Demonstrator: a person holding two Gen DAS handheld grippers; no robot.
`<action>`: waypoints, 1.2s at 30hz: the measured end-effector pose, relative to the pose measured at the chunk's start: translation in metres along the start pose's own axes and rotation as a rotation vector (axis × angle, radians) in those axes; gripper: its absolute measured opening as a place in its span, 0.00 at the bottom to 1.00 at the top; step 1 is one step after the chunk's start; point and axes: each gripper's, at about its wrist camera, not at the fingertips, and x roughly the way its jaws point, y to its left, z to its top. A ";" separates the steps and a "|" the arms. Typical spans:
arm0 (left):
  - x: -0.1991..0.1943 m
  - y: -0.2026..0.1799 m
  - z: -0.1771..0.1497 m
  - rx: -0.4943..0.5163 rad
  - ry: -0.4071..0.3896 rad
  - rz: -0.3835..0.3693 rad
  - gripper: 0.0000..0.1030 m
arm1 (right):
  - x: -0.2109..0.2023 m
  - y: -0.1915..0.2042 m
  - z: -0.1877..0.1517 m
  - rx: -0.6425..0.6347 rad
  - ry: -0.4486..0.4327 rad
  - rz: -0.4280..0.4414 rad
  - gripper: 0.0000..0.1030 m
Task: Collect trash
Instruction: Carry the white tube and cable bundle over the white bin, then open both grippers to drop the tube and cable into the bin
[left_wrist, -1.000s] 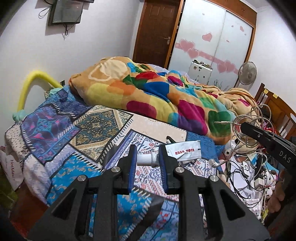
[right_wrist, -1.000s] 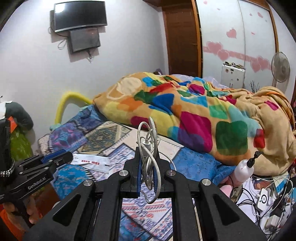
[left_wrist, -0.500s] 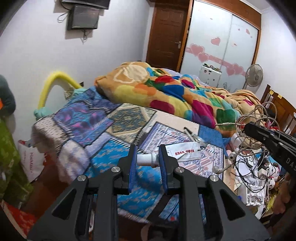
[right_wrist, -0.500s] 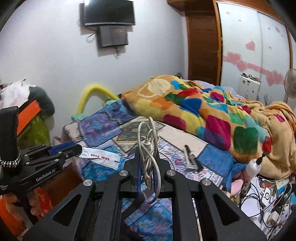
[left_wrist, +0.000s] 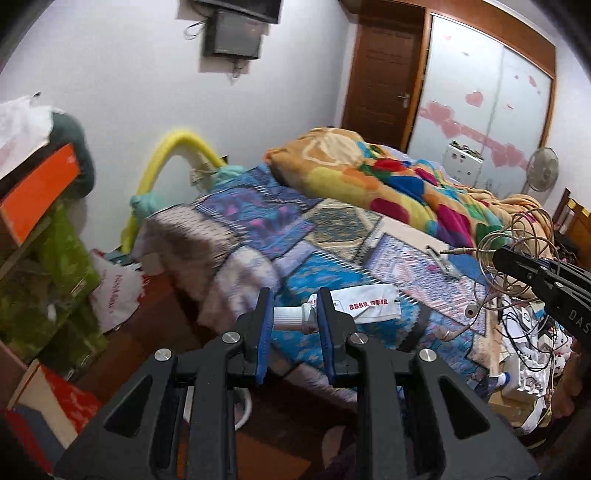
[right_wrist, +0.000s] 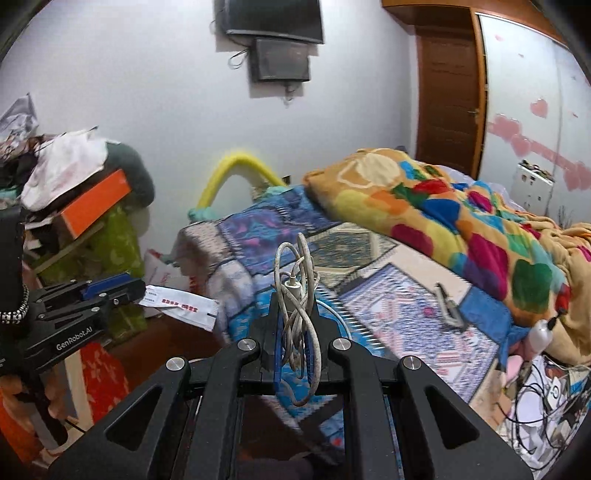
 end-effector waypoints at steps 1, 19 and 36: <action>-0.003 0.012 -0.004 -0.007 0.004 0.016 0.22 | 0.004 0.006 0.000 -0.007 0.006 0.011 0.09; 0.017 0.160 -0.071 -0.184 0.110 0.203 0.22 | 0.092 0.114 -0.012 -0.137 0.169 0.158 0.09; 0.099 0.220 -0.150 -0.298 0.342 0.292 0.22 | 0.235 0.174 -0.075 -0.218 0.504 0.248 0.09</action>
